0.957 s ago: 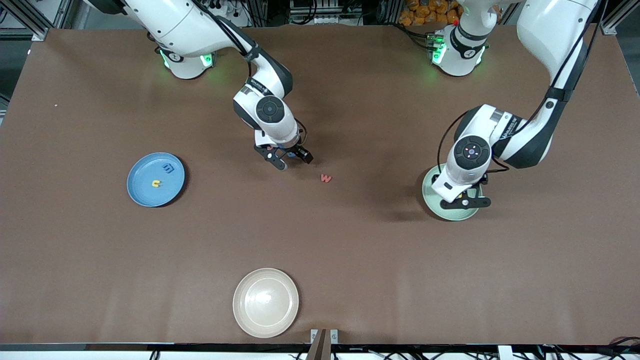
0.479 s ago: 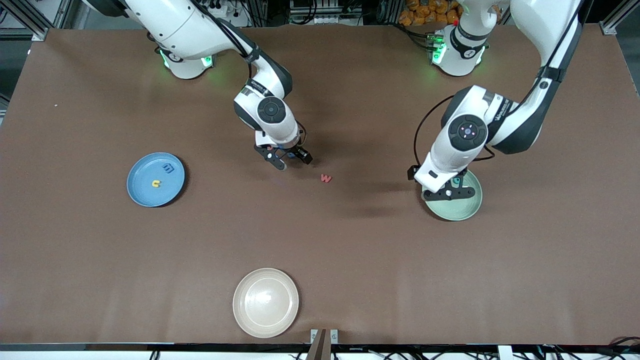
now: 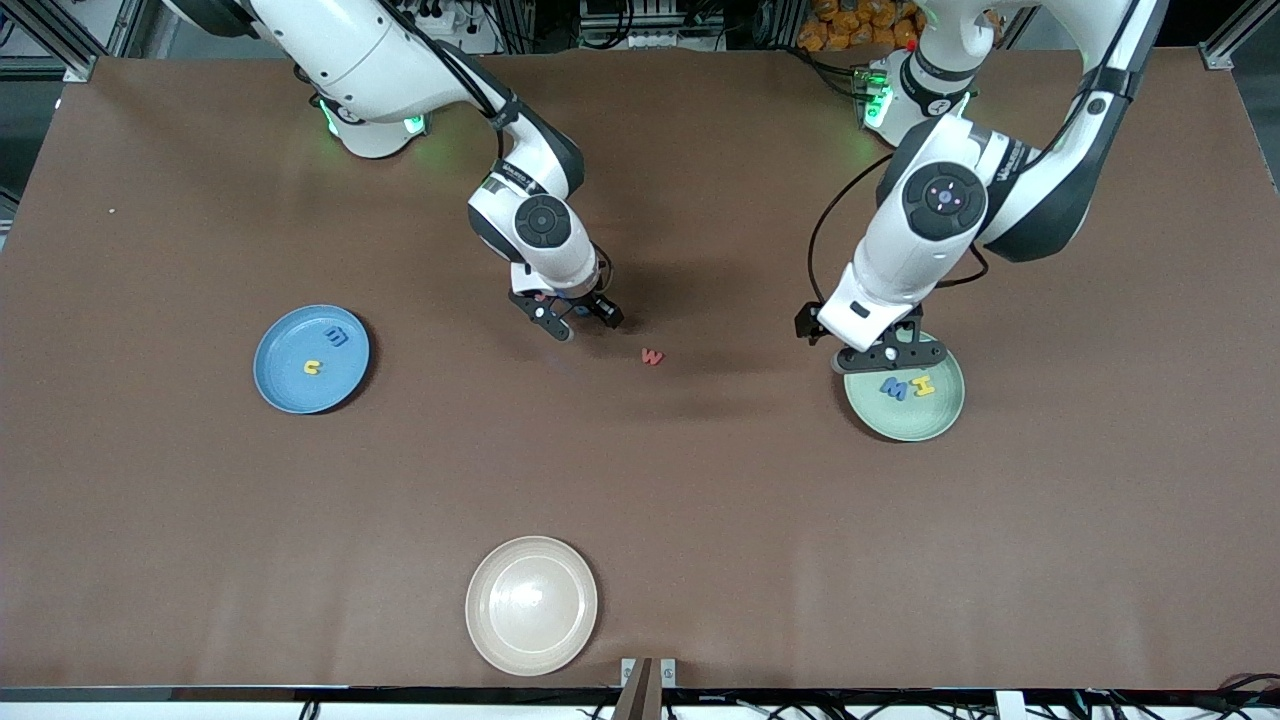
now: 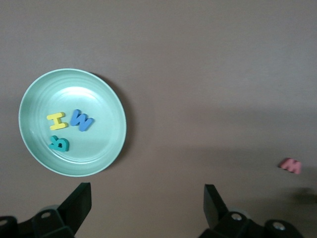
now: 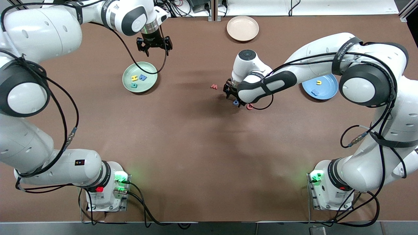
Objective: Sort upper and lower case letters into plates
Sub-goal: 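Place the teal R on the green plate while the right gripper hovers, then grasp the blue b with the right gripper while the left gripper withdraws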
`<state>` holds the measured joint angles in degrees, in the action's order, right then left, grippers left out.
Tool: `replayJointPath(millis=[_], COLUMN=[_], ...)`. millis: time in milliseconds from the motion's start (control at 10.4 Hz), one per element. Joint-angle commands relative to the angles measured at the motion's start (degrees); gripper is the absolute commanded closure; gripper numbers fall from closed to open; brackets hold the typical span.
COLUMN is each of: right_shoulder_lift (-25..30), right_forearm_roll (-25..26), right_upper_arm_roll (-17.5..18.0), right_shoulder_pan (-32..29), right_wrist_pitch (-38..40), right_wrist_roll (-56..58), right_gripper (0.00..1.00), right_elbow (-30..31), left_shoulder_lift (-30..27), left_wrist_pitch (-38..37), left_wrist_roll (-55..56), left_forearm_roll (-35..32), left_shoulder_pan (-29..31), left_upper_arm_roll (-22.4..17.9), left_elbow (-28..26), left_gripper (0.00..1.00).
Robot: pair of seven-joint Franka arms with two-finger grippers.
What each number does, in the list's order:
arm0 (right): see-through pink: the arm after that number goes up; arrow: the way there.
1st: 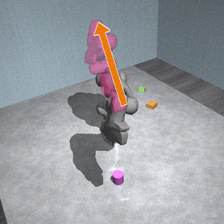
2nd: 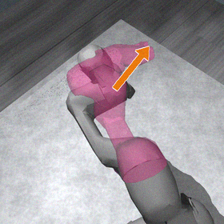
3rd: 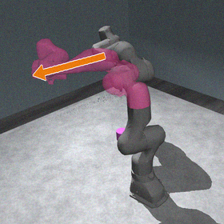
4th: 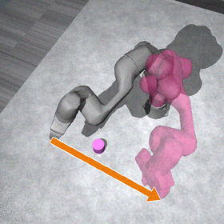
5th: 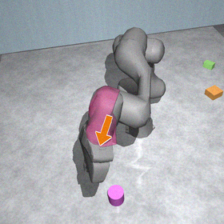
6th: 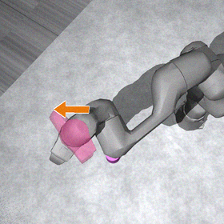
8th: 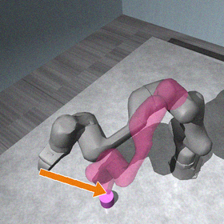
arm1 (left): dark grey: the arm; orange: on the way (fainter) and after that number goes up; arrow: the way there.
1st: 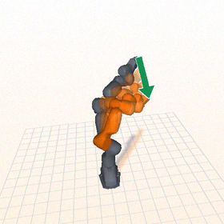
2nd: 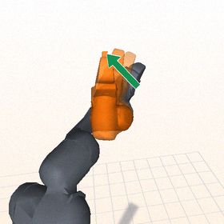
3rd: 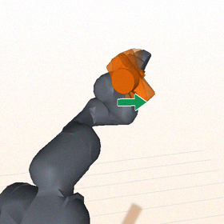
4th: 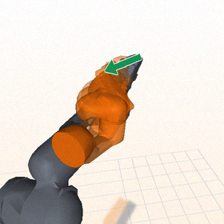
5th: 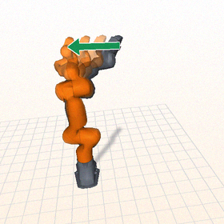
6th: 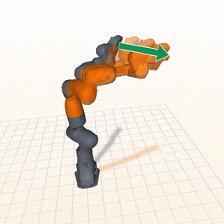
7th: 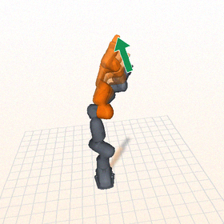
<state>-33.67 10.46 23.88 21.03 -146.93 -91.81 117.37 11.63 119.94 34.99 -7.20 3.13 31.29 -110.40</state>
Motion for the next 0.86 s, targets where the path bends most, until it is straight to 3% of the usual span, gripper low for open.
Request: replayJointPath(millis=[0,287,479,766], right_shoulder_lift=[0.18,0.8,1.06,2.56], right_forearm_roll=[1.93,2.02,2.37,2.98], right_upper_arm_roll=[0.2,0.2,0.2,0.2], right_shoulder_pan=[-0.47,-0.91,-1.17,-2.22], right_wrist_pitch=[-1.17,-1.34,-1.78,-6.26], right_wrist_roll=[-1.88,-1.88,-1.88,-1.79], right_gripper=[0.29,0.46,0.51,0.67], right_elbow=[1.02,1.9,3.03,6.55], left_shoulder_lift=[-1.78,-3.28,-2.67,-0.56], left_wrist_pitch=[-1.2,-2.25,-2.52,-2.52], left_wrist_roll=[0.61,-0.09,-0.53,-0.45], left_forearm_roll=[1.49,1.31,1.49,1.31], left_shoulder_pan=[0.21,0.12,-1.36,-3.75], left_upper_arm_roll=[0.61,0.96,0.96,0.88], left_elbow=[0.71,2.63,5.71,8.09], left_gripper=[0.0,0.0,0.0,0.0])
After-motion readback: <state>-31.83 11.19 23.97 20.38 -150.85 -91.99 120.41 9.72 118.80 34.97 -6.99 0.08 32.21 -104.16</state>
